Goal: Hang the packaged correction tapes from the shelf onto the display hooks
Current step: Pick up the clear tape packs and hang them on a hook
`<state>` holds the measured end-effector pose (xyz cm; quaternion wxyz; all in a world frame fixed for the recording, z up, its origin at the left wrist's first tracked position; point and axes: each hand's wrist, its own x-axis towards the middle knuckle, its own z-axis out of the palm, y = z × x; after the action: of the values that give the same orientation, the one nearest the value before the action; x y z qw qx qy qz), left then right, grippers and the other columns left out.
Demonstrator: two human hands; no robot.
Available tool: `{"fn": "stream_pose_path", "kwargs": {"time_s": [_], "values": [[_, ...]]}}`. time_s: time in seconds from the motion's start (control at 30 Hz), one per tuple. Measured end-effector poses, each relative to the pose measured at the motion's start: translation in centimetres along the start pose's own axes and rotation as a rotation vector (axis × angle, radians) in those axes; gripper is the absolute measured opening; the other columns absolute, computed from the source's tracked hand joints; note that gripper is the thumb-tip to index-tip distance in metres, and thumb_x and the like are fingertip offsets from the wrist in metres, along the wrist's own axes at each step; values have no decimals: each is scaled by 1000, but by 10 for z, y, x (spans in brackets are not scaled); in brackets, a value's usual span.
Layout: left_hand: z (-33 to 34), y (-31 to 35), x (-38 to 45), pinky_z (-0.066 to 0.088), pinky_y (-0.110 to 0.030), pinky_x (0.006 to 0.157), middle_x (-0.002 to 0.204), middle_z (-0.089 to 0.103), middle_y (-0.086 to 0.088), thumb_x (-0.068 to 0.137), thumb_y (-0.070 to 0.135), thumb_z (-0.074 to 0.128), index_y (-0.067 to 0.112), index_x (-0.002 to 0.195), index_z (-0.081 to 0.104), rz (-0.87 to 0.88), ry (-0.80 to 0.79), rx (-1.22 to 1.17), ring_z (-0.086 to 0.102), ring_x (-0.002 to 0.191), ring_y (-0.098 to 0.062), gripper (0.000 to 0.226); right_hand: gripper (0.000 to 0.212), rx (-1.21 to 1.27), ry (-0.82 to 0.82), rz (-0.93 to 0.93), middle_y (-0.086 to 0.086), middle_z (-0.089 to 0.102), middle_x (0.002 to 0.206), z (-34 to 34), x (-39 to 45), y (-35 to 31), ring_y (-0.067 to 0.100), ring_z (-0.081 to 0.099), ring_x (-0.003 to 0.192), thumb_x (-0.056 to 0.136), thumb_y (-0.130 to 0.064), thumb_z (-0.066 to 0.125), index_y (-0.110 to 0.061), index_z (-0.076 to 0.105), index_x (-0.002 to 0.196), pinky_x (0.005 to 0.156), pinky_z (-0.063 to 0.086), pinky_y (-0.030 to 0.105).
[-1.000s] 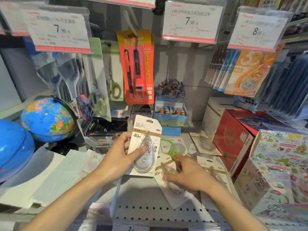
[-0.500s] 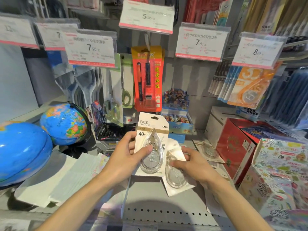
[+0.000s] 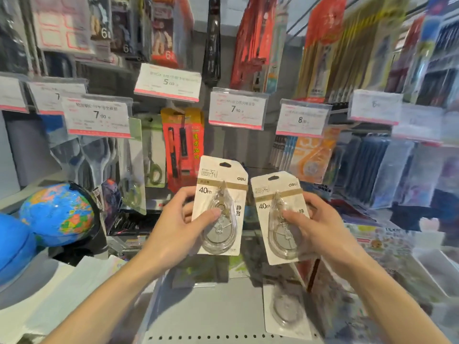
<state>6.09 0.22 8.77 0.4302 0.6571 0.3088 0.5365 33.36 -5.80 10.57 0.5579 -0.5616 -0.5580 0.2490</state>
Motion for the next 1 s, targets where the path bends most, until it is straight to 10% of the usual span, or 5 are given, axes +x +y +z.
{"fn": "stream_pose_path", "kwargs": {"time_s": [0.3,0.43,1.0], "values": [[67,29,12,55,-24,83,113,76,22,89,29,78,44,115,59,75,84,240,73,103,1,35,31,188,27,-239,-24,79,103,-81,31,-20,-2,76,89,96,-25,73,-38,64,123,63,56,10],[85,44,9,52,-6,69,112,72,31,88,33,78,42,117,58,91,161,341,68,103,11,37,31,273,-93,-293,-16,81,108,-96,40,-24,4,78,94,96,-22,73,-43,67,118,68,59,14],[87,104,20,53,-24,84,115,76,18,87,36,77,41,119,59,259,258,387,73,104,-2,37,30,159,-227,-314,-17,79,114,-100,65,-5,7,78,101,96,-27,72,-46,63,117,87,63,42]]}}
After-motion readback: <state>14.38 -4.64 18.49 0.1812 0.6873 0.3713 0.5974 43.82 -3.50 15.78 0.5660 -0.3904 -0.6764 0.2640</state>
